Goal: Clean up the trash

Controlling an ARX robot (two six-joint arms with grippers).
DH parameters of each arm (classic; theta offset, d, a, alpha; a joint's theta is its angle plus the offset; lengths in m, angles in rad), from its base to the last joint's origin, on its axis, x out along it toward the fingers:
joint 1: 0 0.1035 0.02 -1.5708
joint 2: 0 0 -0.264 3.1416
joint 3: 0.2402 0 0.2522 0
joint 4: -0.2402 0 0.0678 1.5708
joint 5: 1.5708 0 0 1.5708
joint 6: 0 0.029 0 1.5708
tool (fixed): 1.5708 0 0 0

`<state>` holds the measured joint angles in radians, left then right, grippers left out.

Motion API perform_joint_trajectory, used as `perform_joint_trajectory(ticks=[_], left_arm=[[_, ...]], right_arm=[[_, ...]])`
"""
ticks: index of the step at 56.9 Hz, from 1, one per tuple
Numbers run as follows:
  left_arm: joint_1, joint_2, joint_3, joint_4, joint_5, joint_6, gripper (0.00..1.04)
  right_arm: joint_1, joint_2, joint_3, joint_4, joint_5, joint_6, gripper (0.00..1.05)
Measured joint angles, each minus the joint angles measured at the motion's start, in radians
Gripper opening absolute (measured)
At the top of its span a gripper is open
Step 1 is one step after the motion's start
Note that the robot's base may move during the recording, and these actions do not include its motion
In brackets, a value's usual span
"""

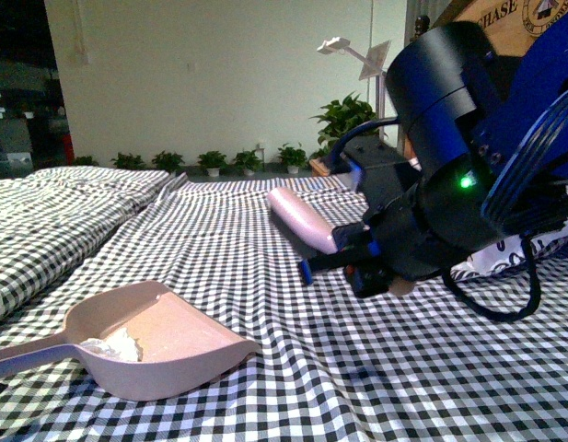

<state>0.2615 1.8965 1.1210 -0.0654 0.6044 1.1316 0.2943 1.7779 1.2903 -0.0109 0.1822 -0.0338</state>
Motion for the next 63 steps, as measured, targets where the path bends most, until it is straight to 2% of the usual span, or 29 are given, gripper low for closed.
perform_joint_trajectory(ticks=[5, 15, 24, 46, 63], left_arm=[[0.0, 0.0, 0.0, 0.0, 0.0, 0.0, 0.28], [0.0, 0.0, 0.0, 0.0, 0.0, 0.0, 0.28], [0.0, 0.0, 0.0, 0.0, 0.0, 0.0, 0.28], [0.0, 0.0, 0.0, 0.0, 0.0, 0.0, 0.28], [0.0, 0.0, 0.0, 0.0, 0.0, 0.0, 0.28]], right_arm=[[-0.057, -0.025, 0.001, 0.023, 0.039, 0.01, 0.21], [-0.148, -0.112, -0.014, 0.044, 0.032, 0.022, 0.21], [-0.19, -0.231, -0.074, 0.064, 0.011, 0.022, 0.21], [-0.195, -0.427, -0.274, 0.103, -0.017, 0.046, 0.21], [-0.192, -0.476, -0.307, 0.114, -0.018, 0.065, 0.21]])
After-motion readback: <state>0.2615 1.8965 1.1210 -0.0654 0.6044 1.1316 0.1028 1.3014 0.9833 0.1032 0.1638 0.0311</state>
